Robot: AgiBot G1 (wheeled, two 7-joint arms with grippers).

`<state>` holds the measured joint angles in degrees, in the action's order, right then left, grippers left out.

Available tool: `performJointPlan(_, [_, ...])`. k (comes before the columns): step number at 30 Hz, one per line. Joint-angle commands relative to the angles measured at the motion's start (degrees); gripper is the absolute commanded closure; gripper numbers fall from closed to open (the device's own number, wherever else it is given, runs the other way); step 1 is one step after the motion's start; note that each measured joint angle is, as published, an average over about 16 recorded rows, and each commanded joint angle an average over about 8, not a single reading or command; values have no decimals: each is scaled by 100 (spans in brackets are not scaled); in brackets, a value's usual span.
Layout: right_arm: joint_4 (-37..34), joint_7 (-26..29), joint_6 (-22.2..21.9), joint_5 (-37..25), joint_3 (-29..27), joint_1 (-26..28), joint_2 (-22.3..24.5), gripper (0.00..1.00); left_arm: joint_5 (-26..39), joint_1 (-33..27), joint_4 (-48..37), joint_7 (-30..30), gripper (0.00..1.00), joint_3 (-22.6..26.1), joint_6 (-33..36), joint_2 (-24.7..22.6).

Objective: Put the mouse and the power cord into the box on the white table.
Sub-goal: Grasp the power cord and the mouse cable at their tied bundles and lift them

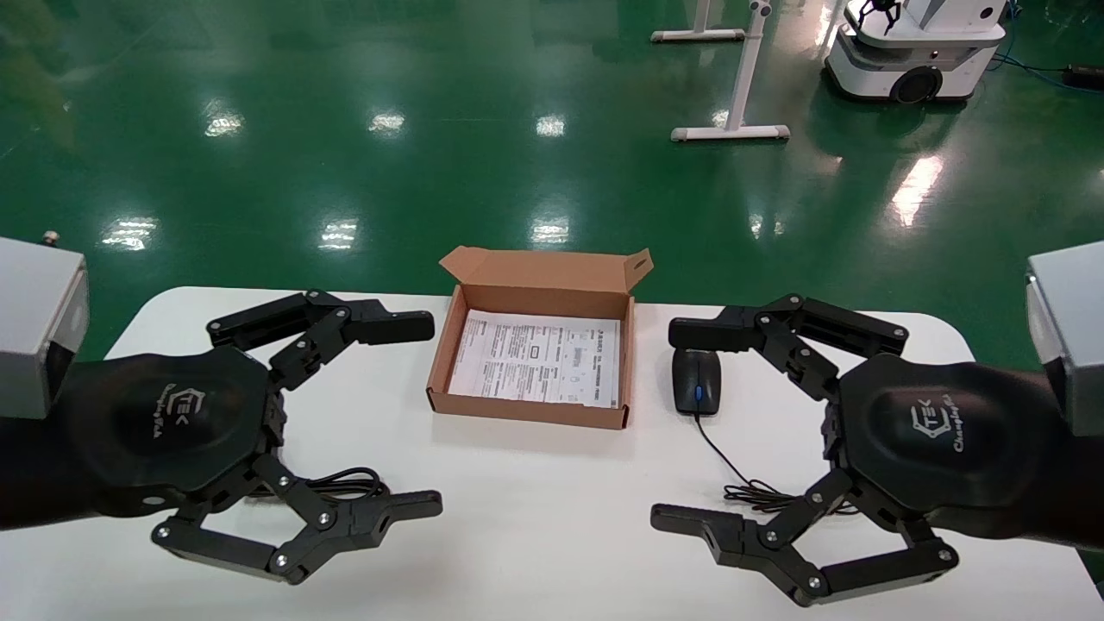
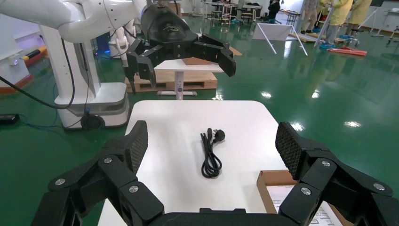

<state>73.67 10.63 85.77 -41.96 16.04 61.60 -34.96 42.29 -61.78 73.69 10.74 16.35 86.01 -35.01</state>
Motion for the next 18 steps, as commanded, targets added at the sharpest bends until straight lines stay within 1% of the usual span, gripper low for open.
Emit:
performJointPlan(1, [-3, 12, -7, 14, -3, -8, -3, 0, -33, 17, -16, -3, 0, -21, -30, -6])
performJointPlan(4, [26, -31, 25, -34, 6, 15, 11, 0, 121, -69, 57, 12, 0, 80, 102, 17])
performJointPlan(7, [38, -143, 103, -171, 38, 72, 45, 0, 487, -366, 160, 37, 0, 392, 313, 48])
performJointPlan(12, [-109, -474, 309, -577, 148, 243, 155, 0, 1157, -1171, 245, -51, 0, 1272, 534, 168])
performJointPlan(18, [-646, -1144, 483, -1228, 467, 614, 289, 0, 1701, -1949, 133, -440, 0, 2217, 514, 306])
